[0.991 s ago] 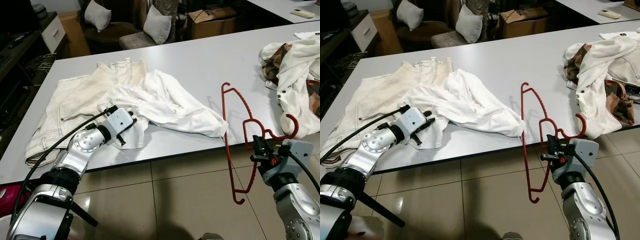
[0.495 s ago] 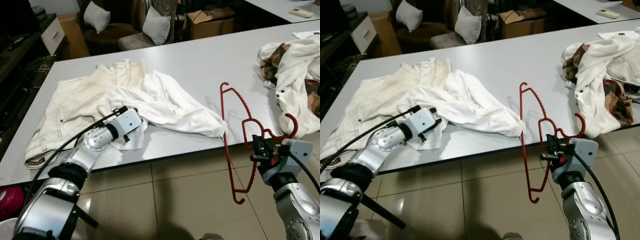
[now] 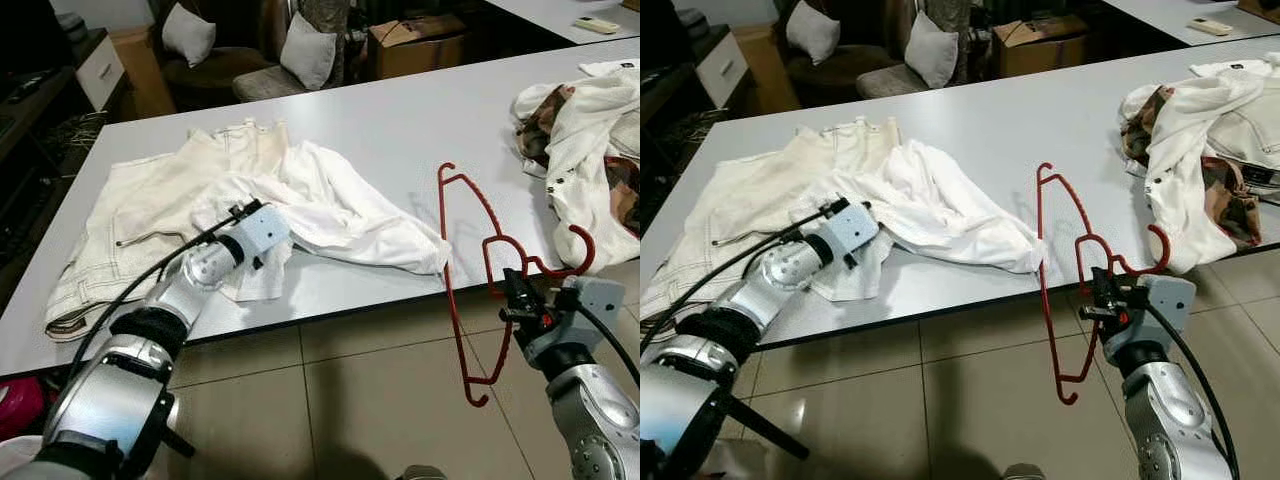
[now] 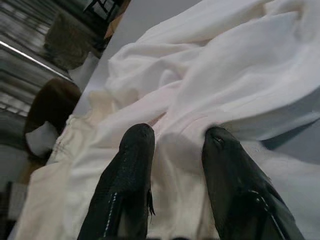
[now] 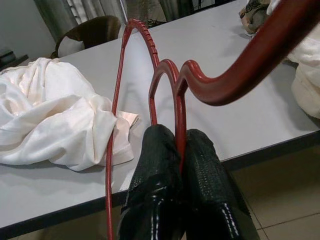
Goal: Hang hanger
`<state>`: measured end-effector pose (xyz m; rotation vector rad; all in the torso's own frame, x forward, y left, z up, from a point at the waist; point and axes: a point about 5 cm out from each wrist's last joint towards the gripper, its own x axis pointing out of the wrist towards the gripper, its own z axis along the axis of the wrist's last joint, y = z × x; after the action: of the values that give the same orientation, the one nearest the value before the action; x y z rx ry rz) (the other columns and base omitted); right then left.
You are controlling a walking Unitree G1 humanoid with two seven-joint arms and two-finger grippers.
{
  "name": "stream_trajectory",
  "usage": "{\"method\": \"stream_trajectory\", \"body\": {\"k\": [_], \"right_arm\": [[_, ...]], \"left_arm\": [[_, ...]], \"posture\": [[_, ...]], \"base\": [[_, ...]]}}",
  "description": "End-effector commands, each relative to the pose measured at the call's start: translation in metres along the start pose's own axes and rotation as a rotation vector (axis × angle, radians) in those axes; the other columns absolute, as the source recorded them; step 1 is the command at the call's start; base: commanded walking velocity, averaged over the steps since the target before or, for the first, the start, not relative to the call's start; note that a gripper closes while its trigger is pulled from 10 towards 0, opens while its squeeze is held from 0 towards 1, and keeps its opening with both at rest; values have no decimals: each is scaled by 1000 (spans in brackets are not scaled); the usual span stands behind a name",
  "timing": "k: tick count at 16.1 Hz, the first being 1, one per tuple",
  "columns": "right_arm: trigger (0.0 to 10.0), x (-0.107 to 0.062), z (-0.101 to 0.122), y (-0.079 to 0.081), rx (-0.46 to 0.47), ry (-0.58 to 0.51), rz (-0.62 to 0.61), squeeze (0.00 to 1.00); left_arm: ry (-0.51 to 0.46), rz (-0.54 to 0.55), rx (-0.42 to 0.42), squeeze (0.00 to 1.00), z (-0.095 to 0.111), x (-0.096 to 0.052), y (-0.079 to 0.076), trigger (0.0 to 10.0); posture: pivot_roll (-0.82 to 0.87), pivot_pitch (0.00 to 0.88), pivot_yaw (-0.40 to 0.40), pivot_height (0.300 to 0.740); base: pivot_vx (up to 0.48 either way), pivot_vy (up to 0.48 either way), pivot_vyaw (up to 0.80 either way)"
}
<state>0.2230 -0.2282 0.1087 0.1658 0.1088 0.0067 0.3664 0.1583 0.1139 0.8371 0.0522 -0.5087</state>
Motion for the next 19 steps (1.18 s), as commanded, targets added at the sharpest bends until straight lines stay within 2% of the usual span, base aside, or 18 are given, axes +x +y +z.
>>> {"method": "stream_trajectory", "body": {"k": [1,5,8,9,10,11,12,15,19], "right_arm": [[10000,2,-1,2,-2,17,9,0],[10000,8,2,2,-7,16,25,0],[10000,9,2,3,-8,16,29,0],[10000,9,2,2,-8,16,30,0],[10000,9,2,2,-9,16,30,0],[10000,9,2,2,-9,15,31,0],[10000,9,2,2,-9,15,30,0],[10000,6,3,2,-25,10,54,0],[10000,-6,18,12,-34,-31,263,0]], "left_arm": [[49,9,28,0,-9,-4,6,10000],[99,-6,66,0,-21,-10,6,10000],[80,32,23,0,-16,-6,8,10000],[75,41,18,0,-13,-4,9,9725],[72,54,10,0,-12,-3,10,4824],[66,66,0,0,-11,-3,11,1608],[50,80,-26,0,-8,-2,14,0],[29,85,-42,0,-5,-1,15,0],[18,75,-73,0,-4,-1,15,0]], "posture": [[-271,0,131,740],[-259,0,112,740],[-260,0,111,740],[-261,0,111,740],[-263,0,112,740],[-263,0,112,740],[-263,0,114,740],[-264,0,119,740],[-267,0,123,740]], "base": [[0,0,0],[0,0,0],[0,0,0],[0,0,0],[0,0,0],[0,0,0],[0,0,0],[0,0,0],[0,0,0]]}}
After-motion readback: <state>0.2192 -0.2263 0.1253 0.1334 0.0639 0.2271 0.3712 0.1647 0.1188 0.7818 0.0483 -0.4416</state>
